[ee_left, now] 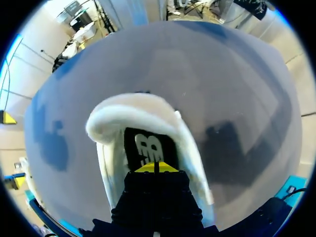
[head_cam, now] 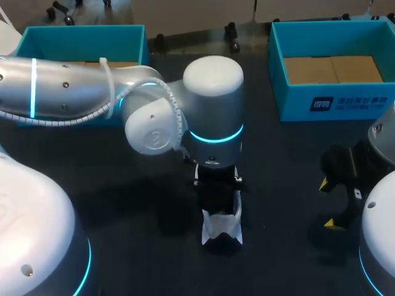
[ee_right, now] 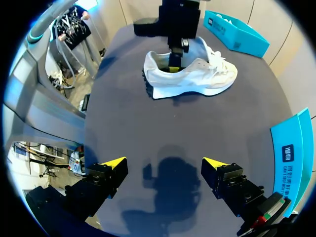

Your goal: Take the shoe out of the shoebox, open the shoe tongue, remove and reinsert the insole, then place the shoe into the shoebox

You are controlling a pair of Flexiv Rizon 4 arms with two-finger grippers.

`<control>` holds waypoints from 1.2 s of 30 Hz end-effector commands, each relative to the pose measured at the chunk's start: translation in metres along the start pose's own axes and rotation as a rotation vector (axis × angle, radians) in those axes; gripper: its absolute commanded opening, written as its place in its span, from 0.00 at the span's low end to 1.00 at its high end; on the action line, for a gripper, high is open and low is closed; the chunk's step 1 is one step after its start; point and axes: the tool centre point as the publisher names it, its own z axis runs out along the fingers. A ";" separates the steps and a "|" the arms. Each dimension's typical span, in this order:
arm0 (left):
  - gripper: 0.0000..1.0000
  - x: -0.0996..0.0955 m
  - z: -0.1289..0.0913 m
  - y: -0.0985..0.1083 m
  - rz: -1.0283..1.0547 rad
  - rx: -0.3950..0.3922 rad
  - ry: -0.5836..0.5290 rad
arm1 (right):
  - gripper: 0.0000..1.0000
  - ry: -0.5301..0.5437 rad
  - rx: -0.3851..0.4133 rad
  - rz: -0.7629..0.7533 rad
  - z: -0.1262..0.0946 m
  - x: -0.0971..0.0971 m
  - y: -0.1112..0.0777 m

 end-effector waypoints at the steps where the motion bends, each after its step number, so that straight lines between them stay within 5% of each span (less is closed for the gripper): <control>1: 0.00 0.004 -0.014 -0.011 0.029 0.003 0.033 | 1.00 -0.004 0.001 0.000 0.000 0.002 0.000; 9: 0.00 0.009 0.012 -0.023 0.056 0.032 0.122 | 1.00 -0.004 0.001 0.000 0.000 0.002 0.000; 19: 0.00 0.015 0.037 -0.011 -0.018 0.007 0.110 | 1.00 -0.004 0.001 0.000 0.000 0.002 0.000; 36: 0.00 -0.002 -0.006 -0.012 -0.039 -0.042 -0.039 | 1.00 -0.004 0.001 0.000 0.000 0.002 0.000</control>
